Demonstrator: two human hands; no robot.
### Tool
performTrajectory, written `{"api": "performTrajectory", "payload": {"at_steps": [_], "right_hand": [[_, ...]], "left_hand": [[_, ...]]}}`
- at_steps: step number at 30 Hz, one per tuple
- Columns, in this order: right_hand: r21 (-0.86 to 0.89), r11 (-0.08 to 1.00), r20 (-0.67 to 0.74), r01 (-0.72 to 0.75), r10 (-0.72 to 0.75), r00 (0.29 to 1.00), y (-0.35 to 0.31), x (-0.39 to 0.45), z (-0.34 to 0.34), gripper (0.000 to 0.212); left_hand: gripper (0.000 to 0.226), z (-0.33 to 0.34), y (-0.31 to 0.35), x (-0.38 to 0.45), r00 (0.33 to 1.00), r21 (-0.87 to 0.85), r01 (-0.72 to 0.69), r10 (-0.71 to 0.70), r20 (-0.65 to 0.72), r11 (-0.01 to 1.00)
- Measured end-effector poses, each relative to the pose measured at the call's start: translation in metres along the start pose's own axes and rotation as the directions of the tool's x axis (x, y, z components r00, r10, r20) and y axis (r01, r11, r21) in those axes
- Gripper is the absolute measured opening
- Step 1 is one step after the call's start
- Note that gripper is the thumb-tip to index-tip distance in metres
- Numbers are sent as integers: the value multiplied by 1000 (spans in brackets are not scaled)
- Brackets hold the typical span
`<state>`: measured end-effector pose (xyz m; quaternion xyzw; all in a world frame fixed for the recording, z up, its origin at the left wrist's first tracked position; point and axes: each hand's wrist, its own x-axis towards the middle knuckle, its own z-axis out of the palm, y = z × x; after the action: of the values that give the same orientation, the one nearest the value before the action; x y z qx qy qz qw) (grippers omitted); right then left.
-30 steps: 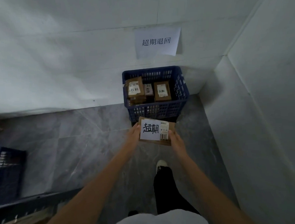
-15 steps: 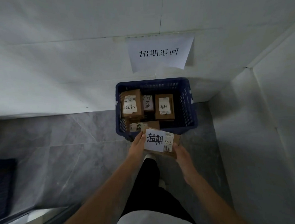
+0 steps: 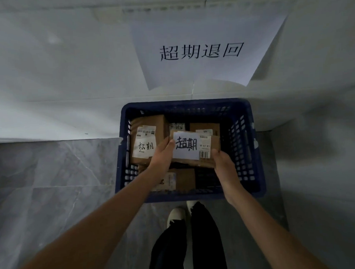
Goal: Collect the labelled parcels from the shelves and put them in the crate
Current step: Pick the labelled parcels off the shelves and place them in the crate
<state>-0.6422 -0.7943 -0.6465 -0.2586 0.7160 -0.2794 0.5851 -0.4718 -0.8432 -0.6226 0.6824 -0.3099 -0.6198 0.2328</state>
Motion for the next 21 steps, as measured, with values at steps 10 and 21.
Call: {"api": "performTrajectory", "payload": {"at_steps": [10, 21], "right_hand": [[-7, 999, 40, -34, 34, 999, -15, 135, 18, 46], [-112, 993, 106, -35, 47, 993, -35, 165, 34, 50]], "left_hand": [[41, 7, -13, 134, 992, 229, -117, 124, -16, 966], [62, 12, -13, 152, 963, 606, -161, 259, -77, 779]]}}
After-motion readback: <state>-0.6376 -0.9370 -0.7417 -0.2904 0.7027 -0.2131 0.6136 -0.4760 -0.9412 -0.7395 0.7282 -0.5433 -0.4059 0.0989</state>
